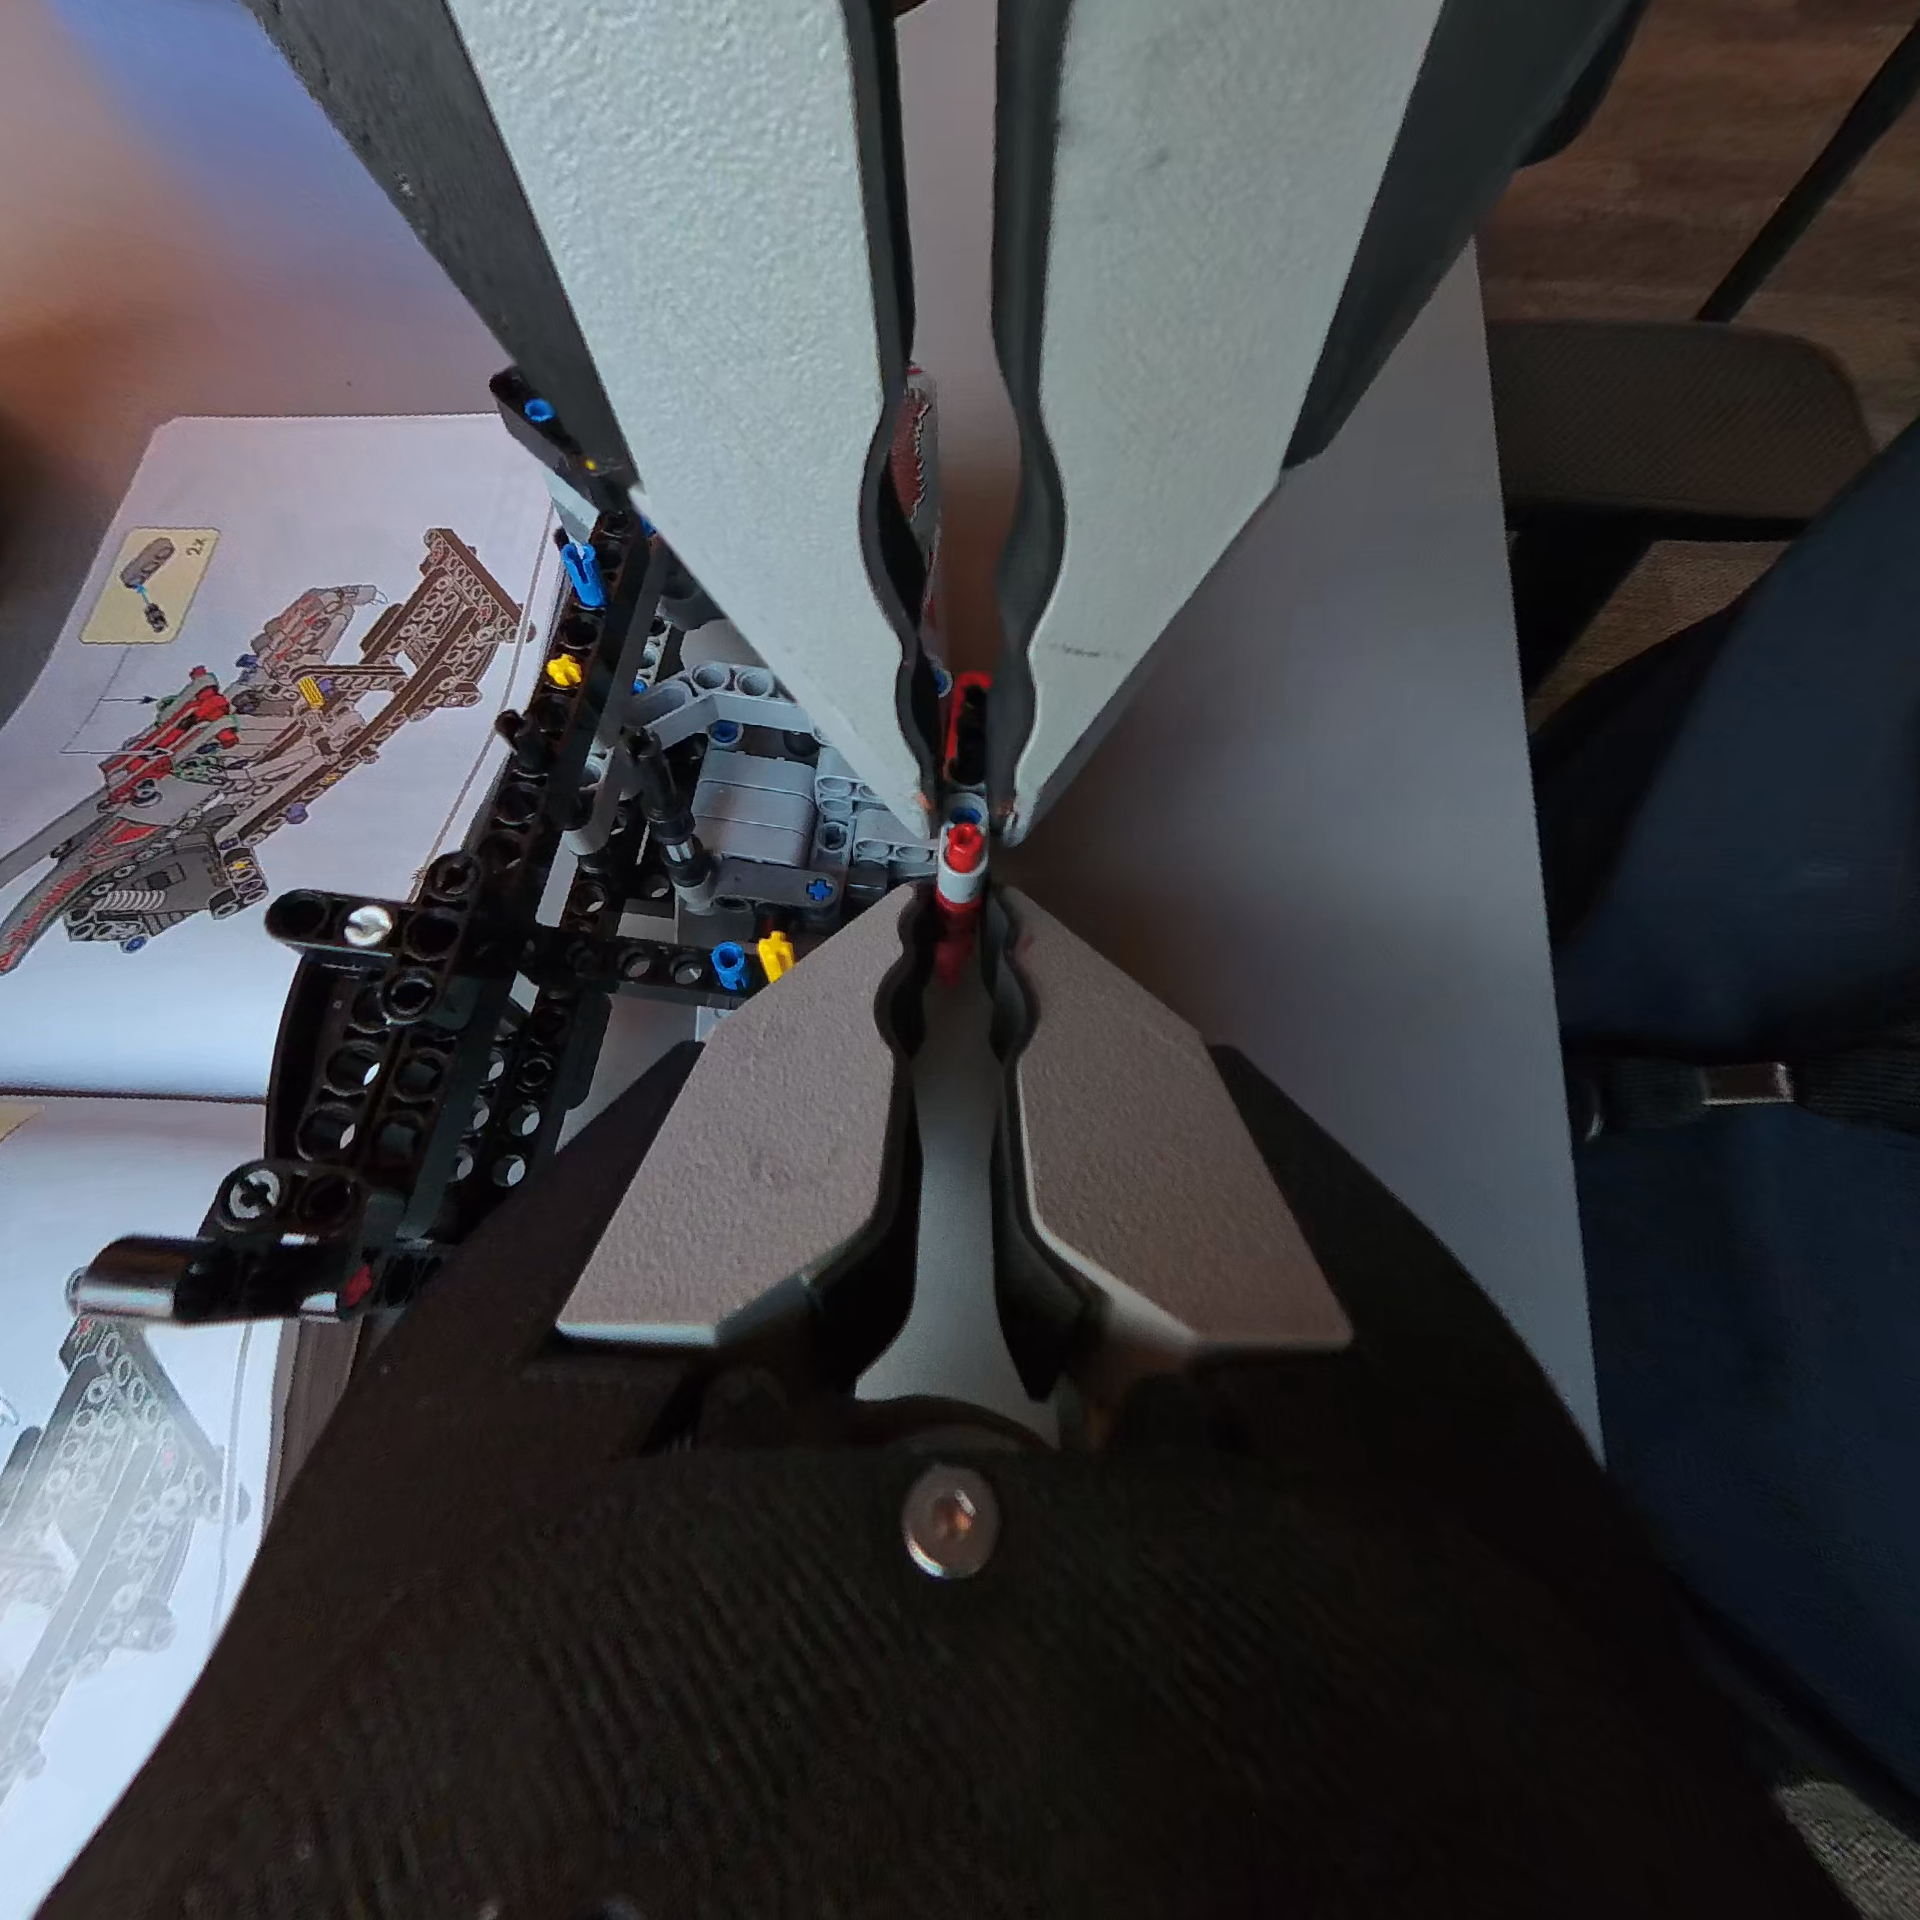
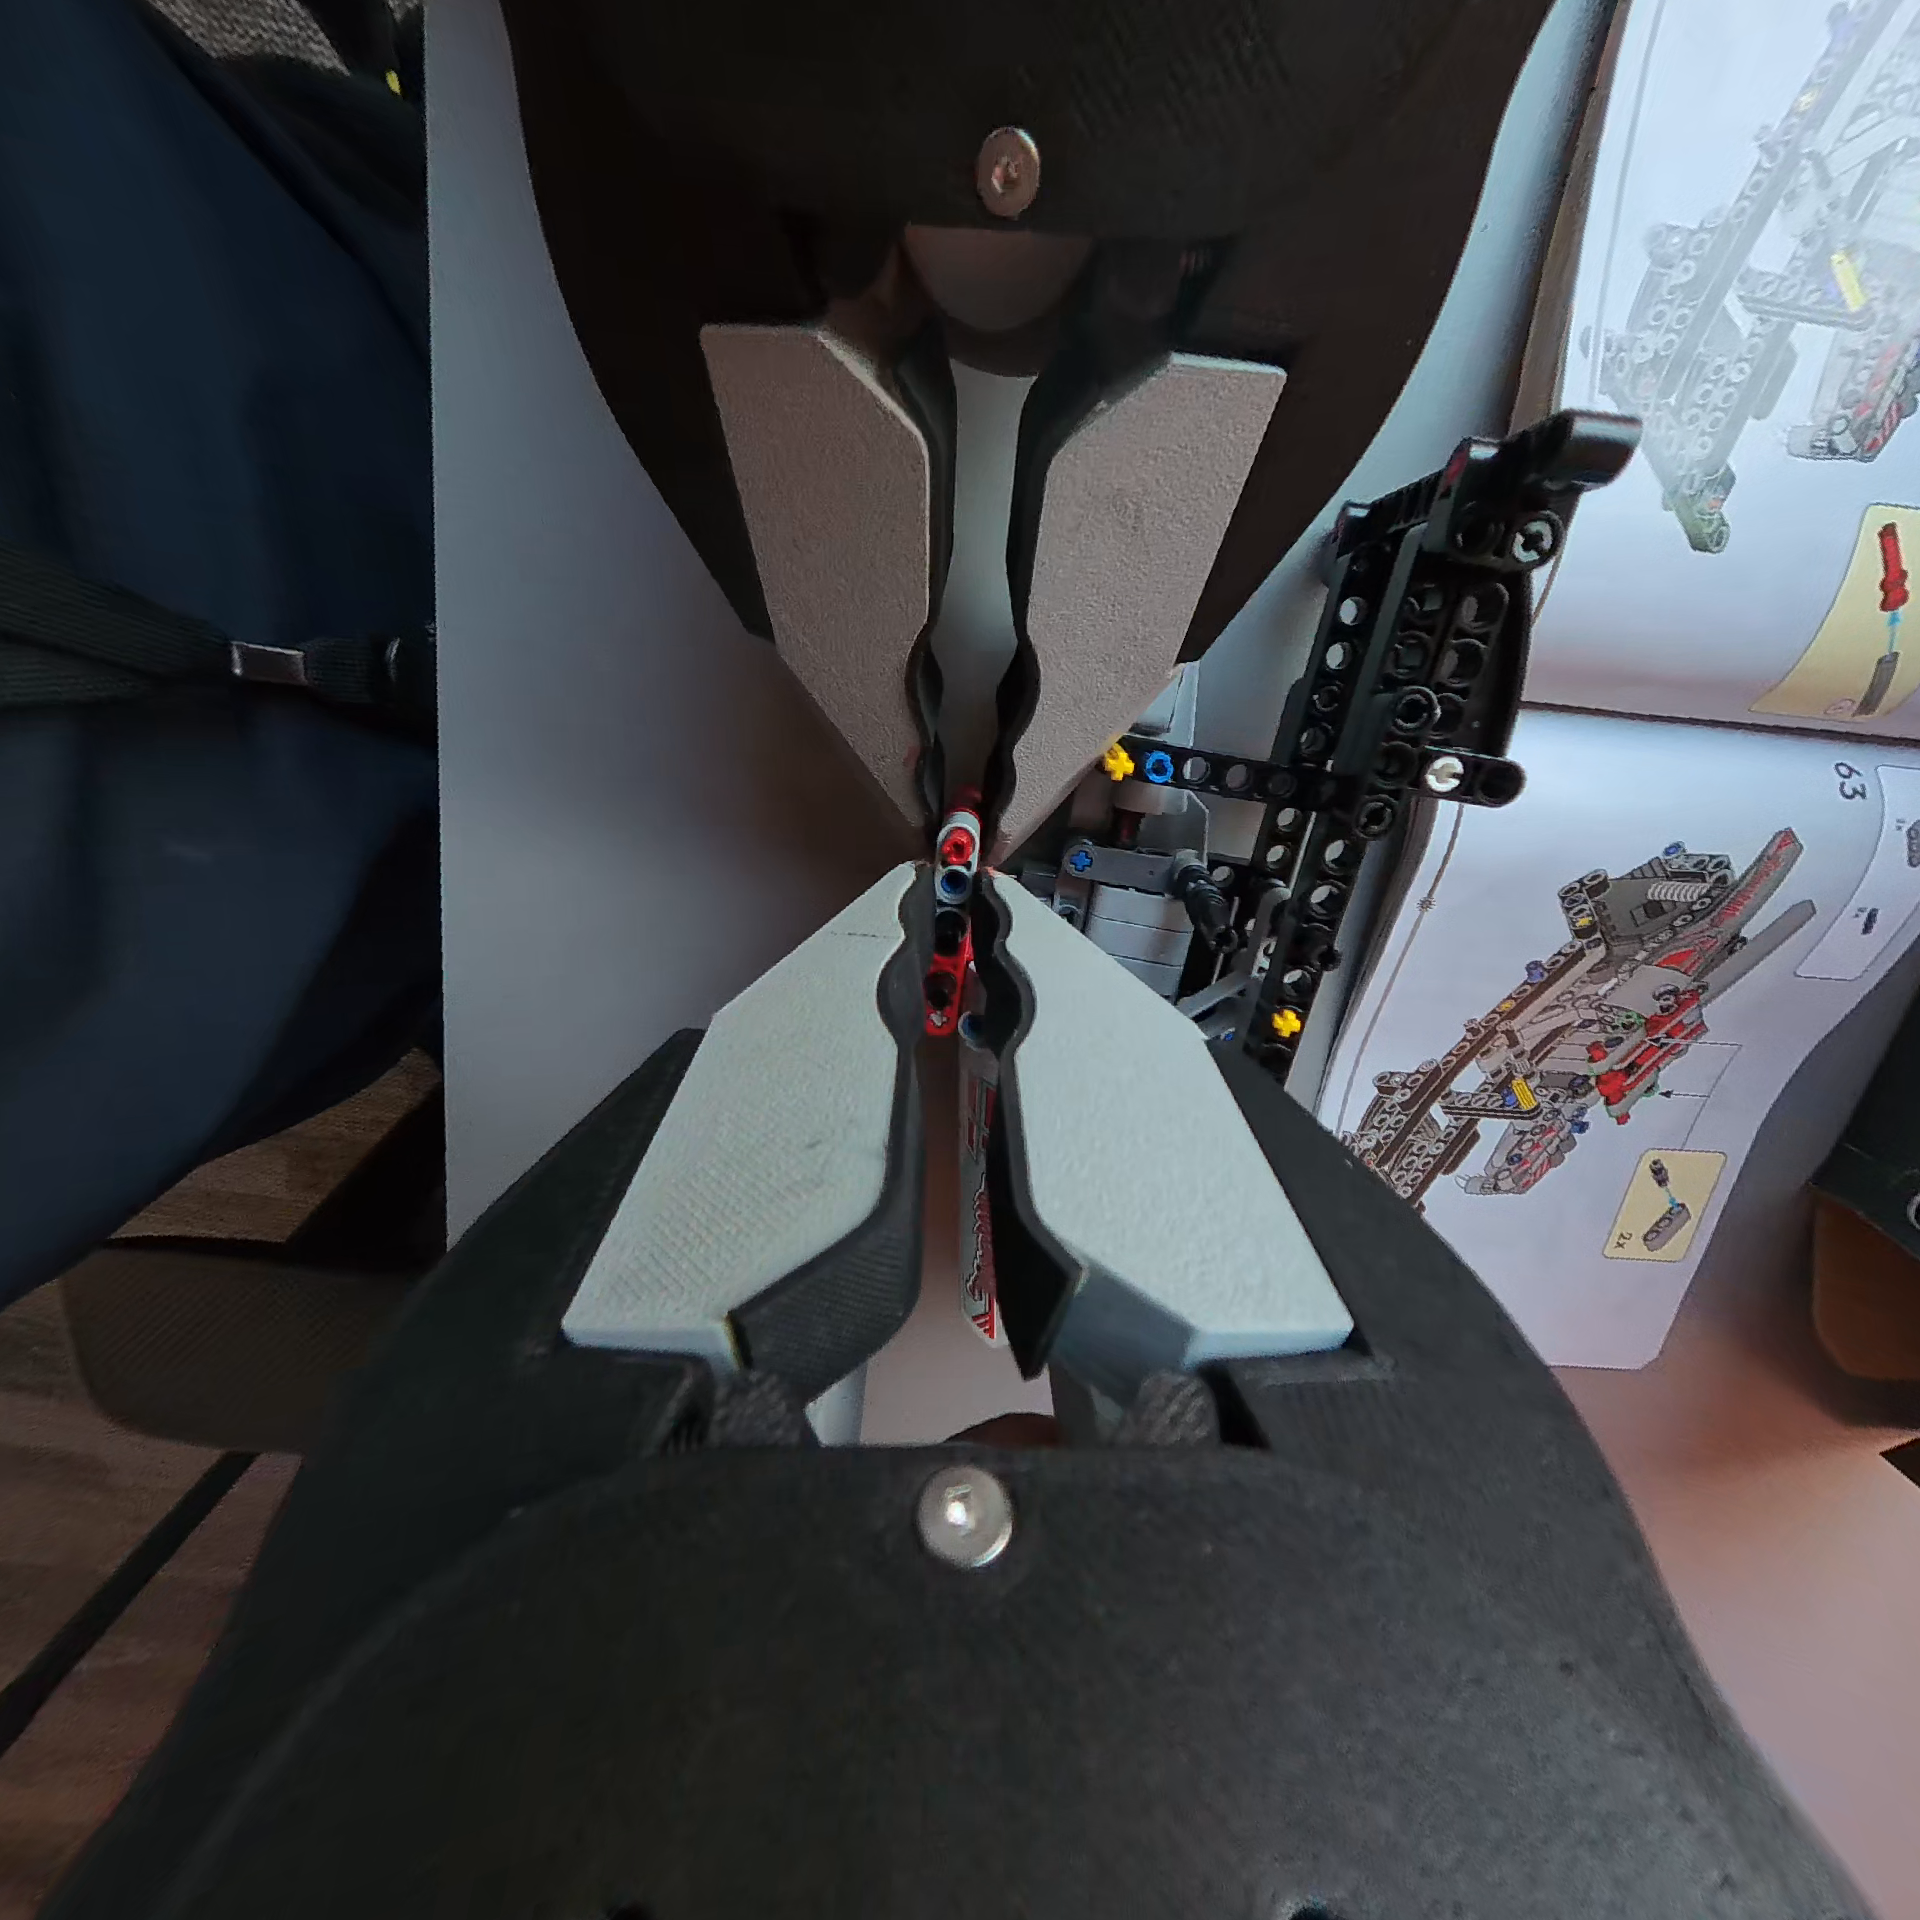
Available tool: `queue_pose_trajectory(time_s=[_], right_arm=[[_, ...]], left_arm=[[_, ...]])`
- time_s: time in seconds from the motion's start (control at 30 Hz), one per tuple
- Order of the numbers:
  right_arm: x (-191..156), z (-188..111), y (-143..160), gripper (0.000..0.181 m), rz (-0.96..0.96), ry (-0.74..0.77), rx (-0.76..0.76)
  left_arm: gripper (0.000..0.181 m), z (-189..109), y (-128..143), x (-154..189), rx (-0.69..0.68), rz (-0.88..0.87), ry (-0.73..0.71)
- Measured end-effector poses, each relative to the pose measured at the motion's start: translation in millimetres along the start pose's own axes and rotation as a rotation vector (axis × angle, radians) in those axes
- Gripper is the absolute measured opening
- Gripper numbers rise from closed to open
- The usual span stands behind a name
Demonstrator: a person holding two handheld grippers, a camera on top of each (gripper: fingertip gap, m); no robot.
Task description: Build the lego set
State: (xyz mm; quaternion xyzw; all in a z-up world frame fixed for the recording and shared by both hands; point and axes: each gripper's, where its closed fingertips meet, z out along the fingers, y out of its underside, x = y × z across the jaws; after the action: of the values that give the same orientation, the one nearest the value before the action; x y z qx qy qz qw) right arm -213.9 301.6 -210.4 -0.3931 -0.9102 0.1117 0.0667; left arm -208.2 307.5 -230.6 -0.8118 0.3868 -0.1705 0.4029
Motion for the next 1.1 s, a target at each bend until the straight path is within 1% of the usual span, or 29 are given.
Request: queue_pose_trajectory(time_s=[0.1, 0.17, 0.2, 0.3, 0.37, 0.43, 0.53, 0.63, 0.7, 0.77, 0.83, 0.9, 0.97, 1.03, 1.07, 1.1], right_arm=[[2, -3, 1, 0.005, 0.023, 0.017, 0.034], [7, -12, 0, 0.005, 0.078, 0.024, 0.108], [9, -17, -1, 0.005, 0.099, 0.024, 0.151], [7, -23, -6, 0.005, 0.173, -0.041, 0.290], [8, -23, -5, 0.005, 0.220, -0.088, 0.333], [12, -27, -6, 0.004, 0.258, -0.130, 0.356], [17, -34, -7, 0.004, 0.315, -0.216, 0.372], [23, -41, -8, 0.004, 0.367, -0.281, 0.380], [27, -46, -11, 0.004, 0.401, -0.323, 0.413], [28, -52, -17, 0.004, 0.454, -0.401, 0.468], [31, -55, -20, 0.004, 0.526, -0.475, 0.515], [36, -54, -20, 0.004, 0.583, -0.528, 0.541], [40, -53, -21, 0.004, 0.628, -0.579, 0.562], [40, -53, -23, 0.004, 0.642, -0.615, 0.568], [40, -52, -23, 0.004, 0.642, -0.620, 0.558], [41, -50, -23, 0.004, 0.640, -0.615, 0.545]], left_arm=[[0.004, 1, -1, -2, 0.007, 0.021, -0.038], [0.009, -2, -9, -6, 0.068, -0.012, -0.039], [0.011, -5, -14, -8, 0.108, 0.001, -0.057], [0.017, -17, -29, -7, 0.191, 0.080, -0.087], [0.023, -31, -42, -10, 0.251, 0.070, -0.108], [0.031, -46, -49, -14, 0.291, 0.043, -0.118], [0.032, -65, -46, -15, 0.306, -0.013, -0.121], [0.028, -80, -37, -17, 0.338, -0.110, -0.133], [0.030, -82, -28, -12, 0.329, -0.165, -0.114], [0.031, -81, -18, -7, 0.307, -0.216, -0.099], [0.030, -76, -8, 1, 0.279, -0.263, -0.064], [0.031, -67, 0, -1, 0.255, -0.321, -0.065], [0.031, -61, -2, -2, 0.281, -0.377, -0.043], [0.032, -59, -12, -1, 0.342, -0.431, 0.005], [0.032, -58, -15, -4, 0.369, -0.455, 0.002], [0.029, -57, -17, -9, 0.389, -0.480, -0.007]])
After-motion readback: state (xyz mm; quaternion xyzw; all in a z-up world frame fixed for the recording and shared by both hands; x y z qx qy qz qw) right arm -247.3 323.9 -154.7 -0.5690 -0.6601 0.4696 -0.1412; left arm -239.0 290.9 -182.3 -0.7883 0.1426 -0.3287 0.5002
